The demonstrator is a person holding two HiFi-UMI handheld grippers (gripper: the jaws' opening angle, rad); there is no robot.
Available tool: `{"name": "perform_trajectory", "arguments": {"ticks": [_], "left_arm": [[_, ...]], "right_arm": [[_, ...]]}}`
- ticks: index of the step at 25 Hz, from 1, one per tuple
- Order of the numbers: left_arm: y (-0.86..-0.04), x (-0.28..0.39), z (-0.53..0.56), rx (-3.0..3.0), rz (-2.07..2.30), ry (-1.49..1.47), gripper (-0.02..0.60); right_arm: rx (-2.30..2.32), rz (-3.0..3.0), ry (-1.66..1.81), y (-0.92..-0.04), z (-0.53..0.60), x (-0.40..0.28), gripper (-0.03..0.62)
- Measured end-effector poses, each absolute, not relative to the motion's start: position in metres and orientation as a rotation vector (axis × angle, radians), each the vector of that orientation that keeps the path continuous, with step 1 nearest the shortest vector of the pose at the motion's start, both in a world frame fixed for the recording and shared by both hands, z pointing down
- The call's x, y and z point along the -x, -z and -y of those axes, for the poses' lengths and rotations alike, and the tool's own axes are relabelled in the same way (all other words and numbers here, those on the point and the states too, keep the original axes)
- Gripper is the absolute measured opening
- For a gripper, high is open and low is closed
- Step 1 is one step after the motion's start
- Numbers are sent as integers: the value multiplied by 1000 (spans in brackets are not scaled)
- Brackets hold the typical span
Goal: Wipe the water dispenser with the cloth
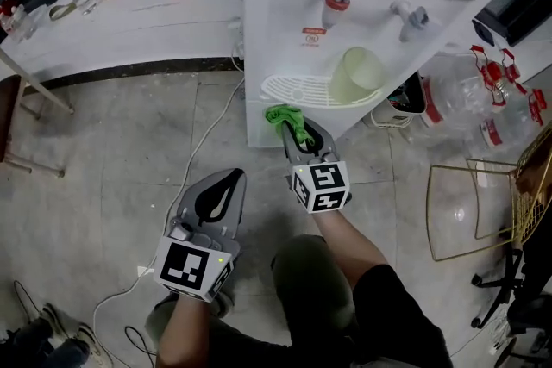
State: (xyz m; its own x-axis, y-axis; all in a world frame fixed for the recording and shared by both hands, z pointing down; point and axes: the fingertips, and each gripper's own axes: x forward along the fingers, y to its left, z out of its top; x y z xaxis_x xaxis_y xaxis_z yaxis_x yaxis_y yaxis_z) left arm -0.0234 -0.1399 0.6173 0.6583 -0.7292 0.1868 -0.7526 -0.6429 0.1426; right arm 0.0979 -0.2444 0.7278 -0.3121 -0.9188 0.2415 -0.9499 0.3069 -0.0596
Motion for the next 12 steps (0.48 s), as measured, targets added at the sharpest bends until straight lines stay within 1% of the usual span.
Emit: {"name": "perform_trajectory", "arguments": {"ticks": [6, 12], "left_arm": [[-607, 14, 152, -2681, 1220, -13, 2], [-624, 0, 148, -2708, 1180, -113, 2]], "right_arm": [[-1906, 2248, -275, -731, 235, -197, 107], [-2020, 2119, -262, -736, 229, -267, 112]]}}
